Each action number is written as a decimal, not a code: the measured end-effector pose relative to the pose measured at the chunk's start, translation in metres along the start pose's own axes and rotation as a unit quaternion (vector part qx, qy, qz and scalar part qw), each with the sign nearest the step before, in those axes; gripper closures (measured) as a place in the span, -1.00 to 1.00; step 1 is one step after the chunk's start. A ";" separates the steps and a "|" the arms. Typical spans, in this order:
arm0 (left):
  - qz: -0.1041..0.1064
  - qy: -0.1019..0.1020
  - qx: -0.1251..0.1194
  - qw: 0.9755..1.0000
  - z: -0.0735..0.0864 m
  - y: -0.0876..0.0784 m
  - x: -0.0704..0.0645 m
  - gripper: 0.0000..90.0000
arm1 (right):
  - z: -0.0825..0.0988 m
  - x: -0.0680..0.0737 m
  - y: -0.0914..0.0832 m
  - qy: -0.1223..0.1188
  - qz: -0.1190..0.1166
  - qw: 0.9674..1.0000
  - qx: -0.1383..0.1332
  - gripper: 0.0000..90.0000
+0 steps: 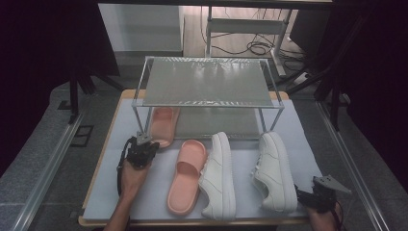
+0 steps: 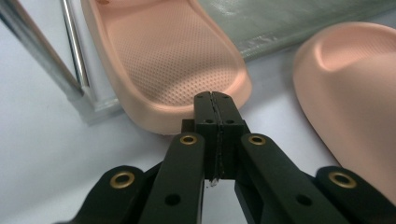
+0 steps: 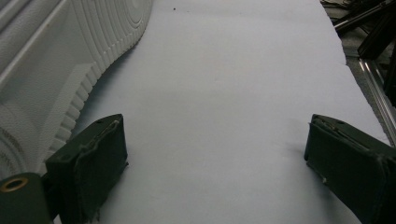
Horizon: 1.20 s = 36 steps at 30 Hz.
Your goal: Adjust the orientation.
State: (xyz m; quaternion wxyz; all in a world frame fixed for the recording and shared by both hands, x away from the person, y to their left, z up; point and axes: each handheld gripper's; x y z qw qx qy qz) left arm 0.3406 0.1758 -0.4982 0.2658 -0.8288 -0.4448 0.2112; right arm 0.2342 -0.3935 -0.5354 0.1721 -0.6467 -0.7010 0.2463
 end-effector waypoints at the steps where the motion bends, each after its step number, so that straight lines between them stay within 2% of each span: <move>1: -0.003 -0.002 -0.001 1.000 -0.002 0.003 0.002 1.00 | 0.000 0.000 0.000 0.000 0.000 1.000 0.000 -0.87; 14: -0.017 -0.014 -0.001 1.000 -0.019 0.029 0.014 1.00 | 0.000 0.000 0.000 0.000 0.000 1.000 0.000 -0.87; 19: -0.021 -0.008 0.007 1.000 -0.023 0.038 0.019 1.00 | 0.000 0.000 0.000 0.000 0.000 1.000 0.000 -0.87; 22: -0.024 -0.015 0.004 1.000 -0.024 0.043 0.021 1.00 | 0.000 0.000 0.000 0.000 0.000 1.000 0.000 -0.87; 25: -0.024 -0.012 0.004 1.000 -0.024 0.042 0.020 1.00 | 0.000 0.000 0.000 0.000 0.000 1.000 0.000 -0.87; 28: -0.008 -0.014 -0.004 1.000 -0.022 0.035 0.016 0.99 | 0.000 0.000 0.000 0.001 -0.001 1.000 0.000 -0.87; 30: -0.006 -0.016 -0.004 1.000 -0.021 0.032 0.015 0.99 | 0.000 0.000 0.000 0.001 -0.001 1.000 0.000 -0.87; 31: 0.003 -0.015 -0.007 1.000 -0.019 0.026 0.011 0.94 | 0.000 0.000 0.000 0.001 -0.001 1.000 0.000 -0.87; 32: 0.003 -0.015 -0.007 1.000 -0.019 0.026 0.011 0.93 | 0.000 0.000 0.000 0.001 -0.001 1.000 0.000 -0.87; 33: 0.015 -0.010 -0.008 1.000 -0.017 0.019 0.007 0.91 | 0.000 0.000 0.000 0.000 -0.001 1.000 0.000 -0.87; 36: 0.023 -0.004 -0.007 1.000 -0.015 0.012 0.003 0.86 | 0.000 0.000 0.000 0.000 0.000 1.000 0.000 -0.87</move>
Point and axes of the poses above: each handheld gripper's, and its own axes: y roughly forward along the jaws, z roughly out of its underside, x roughly to its left, and after that the axes turned 8 degrees about z, right-handed
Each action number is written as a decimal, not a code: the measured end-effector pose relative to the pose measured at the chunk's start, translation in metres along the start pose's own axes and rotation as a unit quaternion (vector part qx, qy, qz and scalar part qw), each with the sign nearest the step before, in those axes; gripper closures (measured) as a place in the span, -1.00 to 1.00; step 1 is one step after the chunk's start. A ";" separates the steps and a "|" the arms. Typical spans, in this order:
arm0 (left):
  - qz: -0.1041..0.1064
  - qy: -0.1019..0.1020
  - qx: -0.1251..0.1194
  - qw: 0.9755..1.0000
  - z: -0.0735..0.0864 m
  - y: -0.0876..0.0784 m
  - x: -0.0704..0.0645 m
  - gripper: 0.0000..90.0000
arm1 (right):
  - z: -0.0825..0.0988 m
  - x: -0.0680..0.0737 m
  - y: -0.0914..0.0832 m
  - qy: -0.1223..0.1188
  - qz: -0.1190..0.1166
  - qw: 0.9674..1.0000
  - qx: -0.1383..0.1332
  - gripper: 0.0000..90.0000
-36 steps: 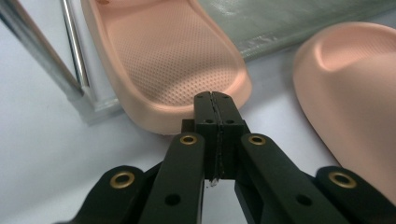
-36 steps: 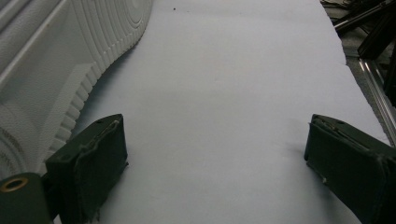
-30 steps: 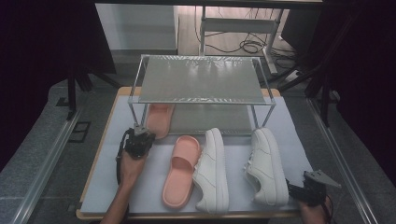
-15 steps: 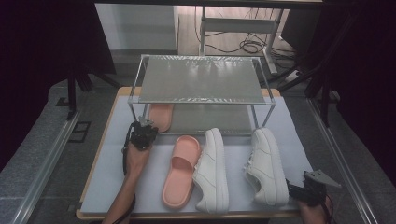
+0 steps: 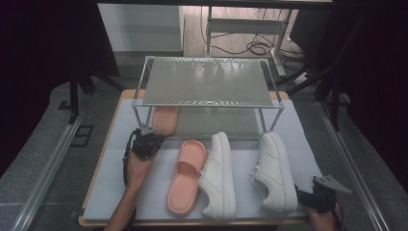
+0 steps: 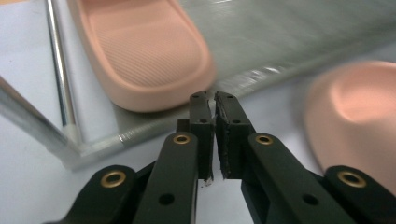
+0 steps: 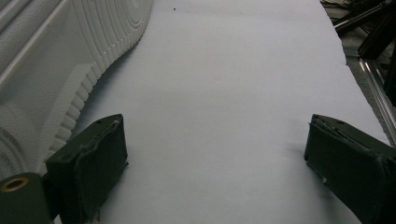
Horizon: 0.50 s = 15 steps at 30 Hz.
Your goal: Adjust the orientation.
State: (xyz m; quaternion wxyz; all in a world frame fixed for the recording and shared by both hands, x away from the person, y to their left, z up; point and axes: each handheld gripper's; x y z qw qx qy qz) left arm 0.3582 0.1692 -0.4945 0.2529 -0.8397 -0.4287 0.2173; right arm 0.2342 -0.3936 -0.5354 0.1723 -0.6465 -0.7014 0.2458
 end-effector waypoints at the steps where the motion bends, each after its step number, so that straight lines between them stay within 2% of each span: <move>1: 0.003 0.000 -0.001 1.000 0.001 -0.003 -0.002 0.81 | 0.000 0.000 0.000 0.000 0.000 1.000 0.000 -0.87; 4: 0.019 -0.003 -0.006 1.000 0.009 -0.016 -0.009 0.72 | 0.000 0.000 0.000 0.000 0.000 1.000 0.000 -0.87; 6: 0.021 -0.003 -0.005 1.000 0.011 -0.019 -0.010 0.67 | 0.000 0.000 0.000 0.000 0.000 1.000 0.000 -0.87; 7: 0.032 -0.005 -0.005 0.999 0.016 -0.024 -0.014 0.63 | 0.000 0.000 0.000 0.000 0.000 1.000 0.000 -0.87; 15: 0.050 0.004 -0.007 0.999 0.031 -0.043 -0.032 0.39 | 0.000 0.000 0.000 0.000 0.000 1.000 0.000 -0.87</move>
Point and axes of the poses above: each handheld gripper's, and its own axes: y roughly forward along the jaws, z roughly out of its underside, x roughly to its left, and after that the axes turned 8 degrees about z, right-handed
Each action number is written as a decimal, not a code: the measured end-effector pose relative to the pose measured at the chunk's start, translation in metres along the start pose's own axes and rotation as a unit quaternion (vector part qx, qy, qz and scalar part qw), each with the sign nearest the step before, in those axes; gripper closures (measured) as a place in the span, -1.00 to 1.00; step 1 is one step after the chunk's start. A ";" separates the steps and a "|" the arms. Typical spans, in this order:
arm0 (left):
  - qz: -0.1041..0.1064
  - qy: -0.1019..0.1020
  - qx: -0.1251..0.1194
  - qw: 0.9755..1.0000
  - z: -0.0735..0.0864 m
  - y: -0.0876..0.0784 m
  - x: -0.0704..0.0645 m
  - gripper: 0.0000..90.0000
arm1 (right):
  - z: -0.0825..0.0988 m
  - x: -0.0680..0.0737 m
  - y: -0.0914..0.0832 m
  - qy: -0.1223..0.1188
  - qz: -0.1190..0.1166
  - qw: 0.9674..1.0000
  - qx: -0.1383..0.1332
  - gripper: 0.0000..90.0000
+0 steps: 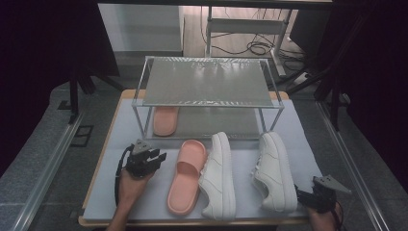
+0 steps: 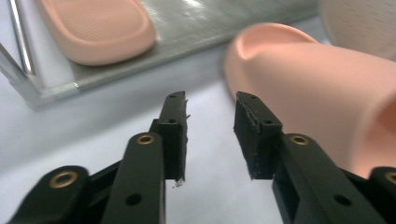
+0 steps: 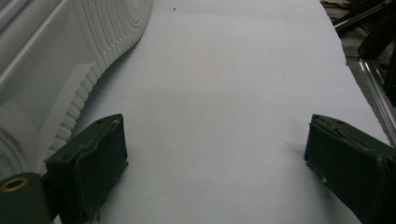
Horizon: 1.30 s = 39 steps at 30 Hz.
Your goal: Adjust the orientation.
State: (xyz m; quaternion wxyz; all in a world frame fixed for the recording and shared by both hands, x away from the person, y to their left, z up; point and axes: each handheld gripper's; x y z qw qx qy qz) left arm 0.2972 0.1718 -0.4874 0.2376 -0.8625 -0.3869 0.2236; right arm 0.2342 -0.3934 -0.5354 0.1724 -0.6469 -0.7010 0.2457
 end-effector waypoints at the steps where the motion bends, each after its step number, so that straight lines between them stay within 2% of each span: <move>1: 0.002 0.000 -0.001 1.000 0.001 -0.002 -0.003 0.35 | 0.000 0.000 0.000 0.000 0.000 1.000 0.000 -0.87; 4: 0.011 0.006 0.001 1.000 0.005 -0.008 -0.014 0.27 | 0.000 0.000 0.000 0.001 0.000 1.000 0.000 -0.87; 19: 0.037 0.018 -0.005 0.999 0.019 -0.020 -0.044 0.08 | 0.000 0.000 0.000 0.000 0.000 1.000 0.000 -0.87; 23: 0.039 0.025 -0.002 0.999 0.017 -0.016 -0.050 0.06 | 0.000 0.000 0.000 0.000 0.000 1.000 0.000 -0.87; 25: 0.033 0.030 0.001 0.999 0.015 -0.012 -0.052 0.06 | 0.000 0.000 0.000 0.000 0.000 1.000 0.000 -0.87; 27: 0.027 0.032 0.007 0.999 0.010 -0.002 -0.052 0.07 | 0.000 0.000 0.000 0.000 0.000 1.000 0.000 -0.87; 32: 0.025 0.025 0.011 0.999 0.003 0.014 -0.050 0.23 | 0.000 0.000 0.000 0.001 0.000 1.000 0.000 -0.87; 39: 0.015 0.017 0.017 1.000 -0.002 0.023 -0.050 0.46 | 0.000 0.000 0.000 0.001 0.000 1.000 0.000 -0.87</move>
Point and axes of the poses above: each handheld gripper's, and its own axes: y roughly forward along the jaws, z roughly out of its underside, x roughly to its left, and after that the axes turned 8 degrees about z, right-handed
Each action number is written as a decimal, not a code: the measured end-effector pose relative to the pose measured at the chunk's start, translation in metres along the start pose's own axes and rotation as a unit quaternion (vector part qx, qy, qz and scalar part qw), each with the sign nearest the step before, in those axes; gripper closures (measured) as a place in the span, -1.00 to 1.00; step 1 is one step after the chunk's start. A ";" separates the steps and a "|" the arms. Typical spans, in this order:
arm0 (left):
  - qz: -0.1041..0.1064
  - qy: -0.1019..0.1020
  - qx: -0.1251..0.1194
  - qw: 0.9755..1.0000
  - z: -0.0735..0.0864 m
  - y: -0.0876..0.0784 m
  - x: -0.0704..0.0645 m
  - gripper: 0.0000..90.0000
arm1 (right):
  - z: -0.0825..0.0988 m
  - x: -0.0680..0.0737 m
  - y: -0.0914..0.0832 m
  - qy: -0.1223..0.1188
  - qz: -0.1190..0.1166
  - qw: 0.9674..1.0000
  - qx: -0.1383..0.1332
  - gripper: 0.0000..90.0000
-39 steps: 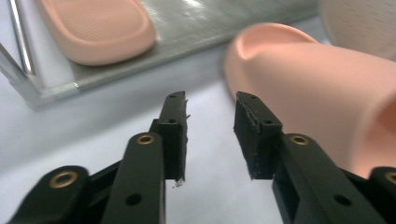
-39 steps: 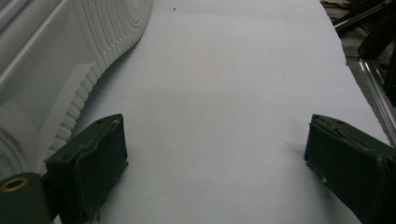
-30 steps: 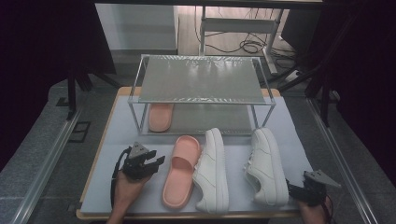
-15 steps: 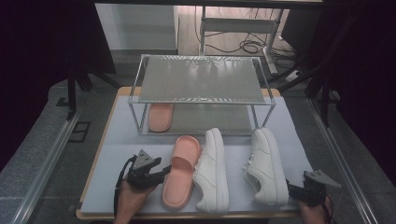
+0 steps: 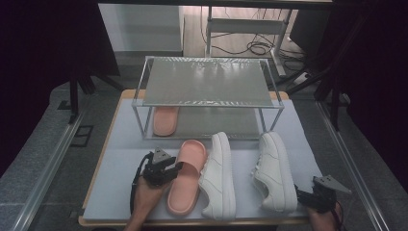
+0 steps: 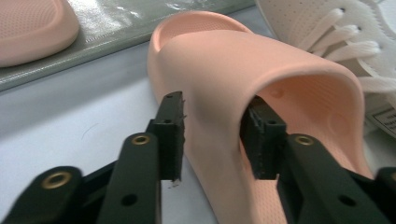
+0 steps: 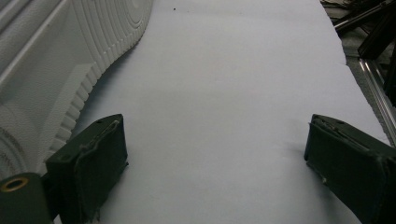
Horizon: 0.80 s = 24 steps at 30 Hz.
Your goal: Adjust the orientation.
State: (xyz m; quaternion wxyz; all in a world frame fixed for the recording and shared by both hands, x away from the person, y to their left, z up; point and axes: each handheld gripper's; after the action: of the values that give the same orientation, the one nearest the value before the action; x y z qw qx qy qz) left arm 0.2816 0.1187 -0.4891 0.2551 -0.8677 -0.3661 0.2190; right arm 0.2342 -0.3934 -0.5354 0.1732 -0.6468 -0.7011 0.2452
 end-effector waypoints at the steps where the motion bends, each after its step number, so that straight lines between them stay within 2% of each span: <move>1: 0.001 0.000 0.000 1.000 -0.001 0.000 0.000 0.46 | 0.000 0.000 0.000 0.000 0.000 1.000 0.000 -0.87; 4: -0.004 -0.002 0.000 1.000 -0.003 -0.002 0.001 0.57 | 0.000 0.000 0.000 0.000 0.000 1.000 0.000 -0.87; 15: -0.024 -0.013 0.003 1.000 -0.004 -0.009 0.011 0.68 | 0.000 0.000 0.000 -0.001 0.000 1.000 0.000 -0.87; 21: -0.022 -0.027 -0.006 0.999 -0.008 -0.015 0.019 0.73 | 0.000 0.000 0.000 -0.001 0.000 1.000 0.000 -0.87; 24: -0.025 -0.025 -0.008 0.999 -0.012 -0.018 0.019 0.75 | 0.000 0.000 0.000 -0.001 0.000 1.000 0.000 -0.87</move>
State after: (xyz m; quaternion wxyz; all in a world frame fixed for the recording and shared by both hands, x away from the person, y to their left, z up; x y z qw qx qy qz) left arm 0.2906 0.1402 -0.4727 0.2441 -0.8548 -0.3954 0.2309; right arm 0.2342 -0.3935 -0.5354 0.1725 -0.6468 -0.7011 0.2456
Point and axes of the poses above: each handheld gripper's, and its own axes: y roughly forward along the jaws, z roughly out of its underside, x roughly to its left, and after that the axes turned 8 degrees about z, right-handed
